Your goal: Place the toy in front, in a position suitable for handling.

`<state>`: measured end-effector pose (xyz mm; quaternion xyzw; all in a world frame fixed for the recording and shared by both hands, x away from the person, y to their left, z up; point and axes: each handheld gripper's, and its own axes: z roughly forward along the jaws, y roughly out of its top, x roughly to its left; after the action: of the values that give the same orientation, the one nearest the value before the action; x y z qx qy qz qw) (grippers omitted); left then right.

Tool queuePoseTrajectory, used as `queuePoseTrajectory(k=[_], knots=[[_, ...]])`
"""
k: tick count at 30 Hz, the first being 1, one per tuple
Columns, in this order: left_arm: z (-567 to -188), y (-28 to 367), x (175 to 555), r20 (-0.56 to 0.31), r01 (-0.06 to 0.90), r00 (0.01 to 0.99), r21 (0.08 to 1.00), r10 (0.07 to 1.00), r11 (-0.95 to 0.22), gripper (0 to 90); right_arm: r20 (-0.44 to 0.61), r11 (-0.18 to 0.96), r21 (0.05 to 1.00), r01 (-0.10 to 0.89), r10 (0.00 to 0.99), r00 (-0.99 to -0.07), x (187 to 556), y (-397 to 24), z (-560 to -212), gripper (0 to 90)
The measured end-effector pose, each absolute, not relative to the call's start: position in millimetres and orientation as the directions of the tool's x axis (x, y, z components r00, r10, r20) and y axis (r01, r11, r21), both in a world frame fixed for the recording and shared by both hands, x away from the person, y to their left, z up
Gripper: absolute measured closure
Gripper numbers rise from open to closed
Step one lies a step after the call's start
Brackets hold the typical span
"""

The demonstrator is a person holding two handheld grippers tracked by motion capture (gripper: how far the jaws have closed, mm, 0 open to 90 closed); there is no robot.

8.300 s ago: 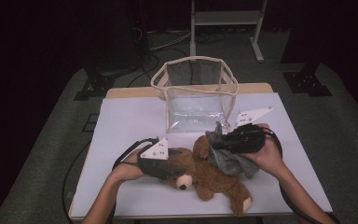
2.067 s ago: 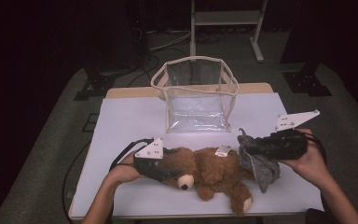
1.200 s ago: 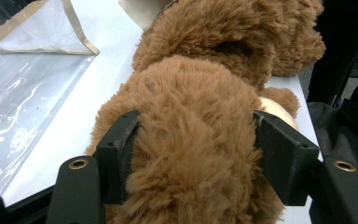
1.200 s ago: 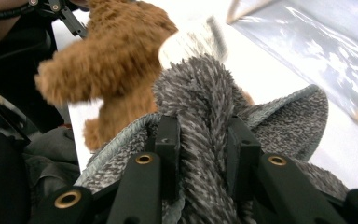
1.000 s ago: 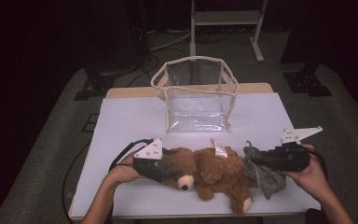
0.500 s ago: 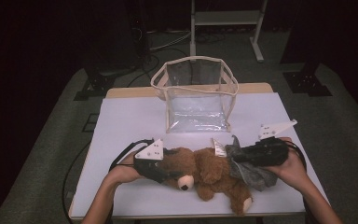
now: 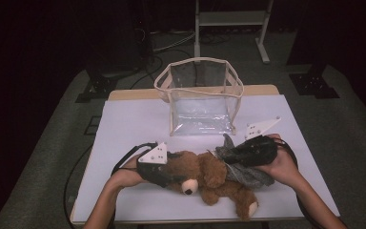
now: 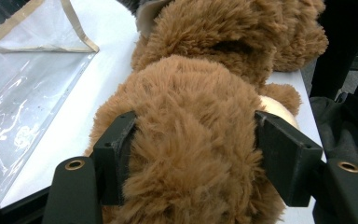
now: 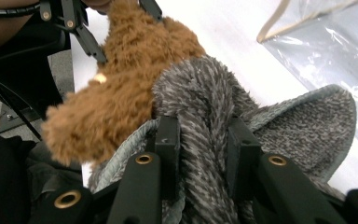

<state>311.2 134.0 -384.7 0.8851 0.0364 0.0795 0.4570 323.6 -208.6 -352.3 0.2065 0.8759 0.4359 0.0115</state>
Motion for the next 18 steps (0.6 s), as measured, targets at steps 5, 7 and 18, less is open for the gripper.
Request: queuePoseTrajectory(k=[5, 7, 18], knots=[[-385, 134, 311, 0.108, -0.012, 0.986, 0.816, 0.131, -0.578, 33.8, 0.182, 0.510, 0.768, 0.388, 0.407, -0.895, 315, -232, -359, 69.7], [-384, 134, 311, 0.110, -0.015, 0.986, 0.814, 0.128, -0.580, 33.7, 0.187, 0.504, 0.765, 0.401, 0.422, -0.887, 311, -242, -362, 69.7], [-384, 133, 310, 0.116, -0.018, 0.985, 0.809, 0.129, -0.587, 33.8, 0.157, 0.513, 0.765, 0.390, 0.438, -0.885, 310, -250, -349, 69.7]])
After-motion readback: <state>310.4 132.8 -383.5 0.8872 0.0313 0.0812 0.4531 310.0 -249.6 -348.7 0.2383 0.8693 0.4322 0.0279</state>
